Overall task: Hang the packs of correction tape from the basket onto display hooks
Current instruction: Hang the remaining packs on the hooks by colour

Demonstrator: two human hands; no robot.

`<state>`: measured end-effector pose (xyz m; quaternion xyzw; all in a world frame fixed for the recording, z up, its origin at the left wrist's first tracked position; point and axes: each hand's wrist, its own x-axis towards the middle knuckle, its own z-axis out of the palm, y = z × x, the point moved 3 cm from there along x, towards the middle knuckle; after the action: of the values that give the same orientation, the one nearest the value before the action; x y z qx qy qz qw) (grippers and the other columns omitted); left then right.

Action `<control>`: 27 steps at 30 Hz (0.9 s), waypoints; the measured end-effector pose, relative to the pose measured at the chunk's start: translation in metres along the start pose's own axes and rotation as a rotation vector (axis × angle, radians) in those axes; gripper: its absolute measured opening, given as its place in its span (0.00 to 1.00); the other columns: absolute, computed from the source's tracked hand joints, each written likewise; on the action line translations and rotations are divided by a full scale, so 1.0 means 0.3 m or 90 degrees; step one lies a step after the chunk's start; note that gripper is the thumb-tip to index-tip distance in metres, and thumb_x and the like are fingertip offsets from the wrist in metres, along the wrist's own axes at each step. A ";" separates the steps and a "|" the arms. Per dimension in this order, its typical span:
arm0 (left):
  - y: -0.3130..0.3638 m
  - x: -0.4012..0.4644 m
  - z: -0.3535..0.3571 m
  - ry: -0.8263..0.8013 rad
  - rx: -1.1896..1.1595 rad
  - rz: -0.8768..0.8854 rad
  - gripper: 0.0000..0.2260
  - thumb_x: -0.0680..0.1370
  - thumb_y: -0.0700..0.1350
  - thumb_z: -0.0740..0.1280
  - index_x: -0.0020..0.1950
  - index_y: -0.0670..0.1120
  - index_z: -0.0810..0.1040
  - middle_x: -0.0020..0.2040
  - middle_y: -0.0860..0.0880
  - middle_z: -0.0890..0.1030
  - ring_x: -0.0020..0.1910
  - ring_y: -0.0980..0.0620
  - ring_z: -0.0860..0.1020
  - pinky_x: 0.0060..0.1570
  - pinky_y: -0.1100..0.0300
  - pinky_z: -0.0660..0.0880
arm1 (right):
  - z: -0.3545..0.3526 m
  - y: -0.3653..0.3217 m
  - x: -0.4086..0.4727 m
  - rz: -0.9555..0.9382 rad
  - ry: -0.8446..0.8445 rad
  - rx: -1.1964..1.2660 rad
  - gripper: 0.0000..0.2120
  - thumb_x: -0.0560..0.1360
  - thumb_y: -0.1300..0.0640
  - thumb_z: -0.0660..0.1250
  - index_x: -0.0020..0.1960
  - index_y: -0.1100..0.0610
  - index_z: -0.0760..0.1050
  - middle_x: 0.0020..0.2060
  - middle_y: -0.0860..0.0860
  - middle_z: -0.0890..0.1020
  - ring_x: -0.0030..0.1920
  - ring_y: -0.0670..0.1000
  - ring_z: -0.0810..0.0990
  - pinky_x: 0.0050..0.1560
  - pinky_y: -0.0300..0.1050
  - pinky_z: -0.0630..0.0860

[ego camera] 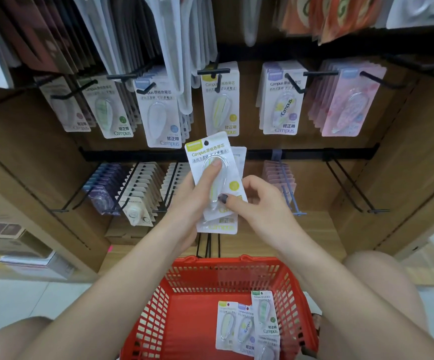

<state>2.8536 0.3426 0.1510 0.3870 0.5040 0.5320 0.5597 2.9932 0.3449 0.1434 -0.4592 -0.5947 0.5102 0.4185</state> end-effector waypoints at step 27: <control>0.038 -0.010 -0.161 0.092 0.131 0.180 0.11 0.84 0.54 0.66 0.65 0.57 0.80 0.61 0.55 0.85 0.62 0.51 0.83 0.66 0.38 0.77 | -0.010 -0.136 0.088 -0.141 0.077 0.157 0.09 0.78 0.60 0.74 0.56 0.53 0.77 0.54 0.53 0.86 0.57 0.56 0.86 0.60 0.59 0.82</control>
<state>2.8044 0.3363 0.1532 0.4704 0.5352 0.5773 0.3989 2.9853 0.3688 0.1849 -0.3659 -0.5486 0.5012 0.5603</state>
